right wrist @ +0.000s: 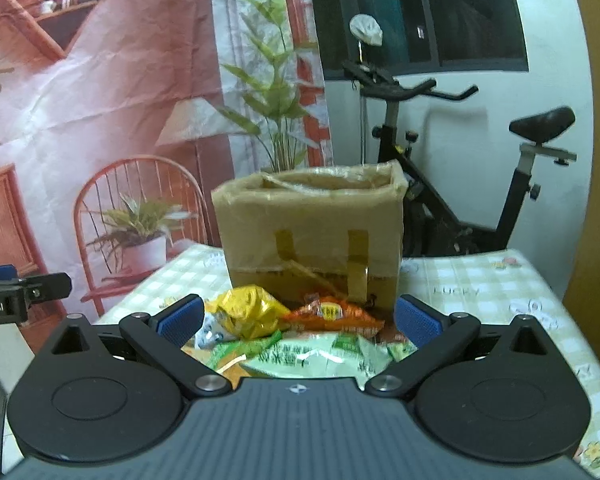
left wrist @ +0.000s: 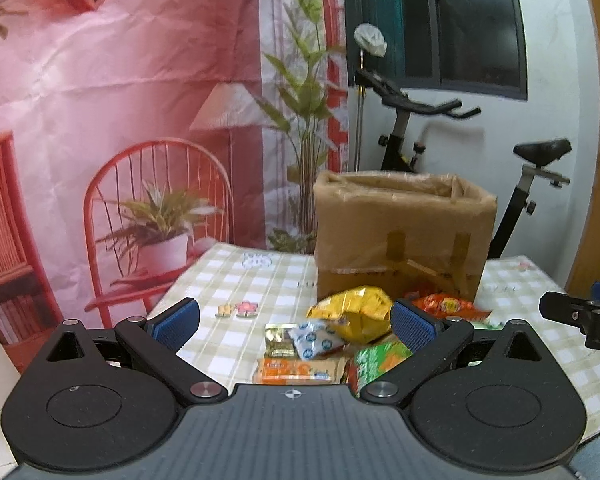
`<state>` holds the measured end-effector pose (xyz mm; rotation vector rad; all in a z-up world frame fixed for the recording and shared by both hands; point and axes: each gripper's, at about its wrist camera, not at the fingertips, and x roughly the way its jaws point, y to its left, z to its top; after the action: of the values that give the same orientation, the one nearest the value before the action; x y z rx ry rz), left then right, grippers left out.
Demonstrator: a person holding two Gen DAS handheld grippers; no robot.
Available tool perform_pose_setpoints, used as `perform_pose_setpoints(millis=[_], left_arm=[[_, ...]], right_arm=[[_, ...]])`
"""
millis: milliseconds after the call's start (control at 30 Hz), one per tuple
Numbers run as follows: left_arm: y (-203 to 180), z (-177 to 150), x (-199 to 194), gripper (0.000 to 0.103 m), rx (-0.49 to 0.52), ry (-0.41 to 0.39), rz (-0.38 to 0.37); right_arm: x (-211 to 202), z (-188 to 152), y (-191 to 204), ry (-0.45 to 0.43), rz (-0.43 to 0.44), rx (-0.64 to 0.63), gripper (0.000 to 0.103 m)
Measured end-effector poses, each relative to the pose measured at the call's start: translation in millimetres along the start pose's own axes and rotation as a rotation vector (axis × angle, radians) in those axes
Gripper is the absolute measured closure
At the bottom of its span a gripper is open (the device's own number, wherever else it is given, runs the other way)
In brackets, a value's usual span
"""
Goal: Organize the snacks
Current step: 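Grasp the green corn-snack bag with left tool while right tool grasps the bread bun packet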
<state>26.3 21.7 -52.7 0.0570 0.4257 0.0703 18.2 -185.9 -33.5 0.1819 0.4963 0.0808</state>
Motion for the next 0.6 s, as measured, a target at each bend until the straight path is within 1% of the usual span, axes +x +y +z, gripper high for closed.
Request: perform_pose_setpoints(millis=[67, 167, 267, 333, 433, 500, 600], left_arm=[[2.0, -4.6, 10.9, 0.001, 0.000, 0.014, -0.007], [1.5, -13.9, 28.8, 0.001, -0.010, 0.042, -0.024], [-3.3, -24.3, 45.8, 0.002, 0.005, 0.072, -0.042], [-6.6, -30.6, 52.6, 0.005, 0.027, 0.078, -0.044], [-6.8, -36.2, 59.2, 0.006, 0.041, 0.083, -0.043], [-2.4, -37.3, 64.1, 0.006, 0.023, 0.096, -0.042], [5.7, -38.3, 70.2, 0.006, -0.017, 0.113, -0.041]], right_arm=[[10.3, -7.6, -0.2, 0.019, -0.012, -0.015, 0.000], [23.0, -18.2, -2.4, 0.064, 0.000, -0.027, 0.000], [34.0, -30.2, -8.6, 0.102, 0.002, -0.014, 0.000], [41.0, -42.6, -12.6, 0.124, -0.004, 0.006, 0.000], [58.1, -62.7, -17.6, 0.195, -0.001, 0.042, 0.001], [69.4, -73.1, -16.5, 0.236, -0.001, 0.039, 0.004], [87.3, -84.0, -9.6, 0.278, 0.013, 0.017, 0.004]])
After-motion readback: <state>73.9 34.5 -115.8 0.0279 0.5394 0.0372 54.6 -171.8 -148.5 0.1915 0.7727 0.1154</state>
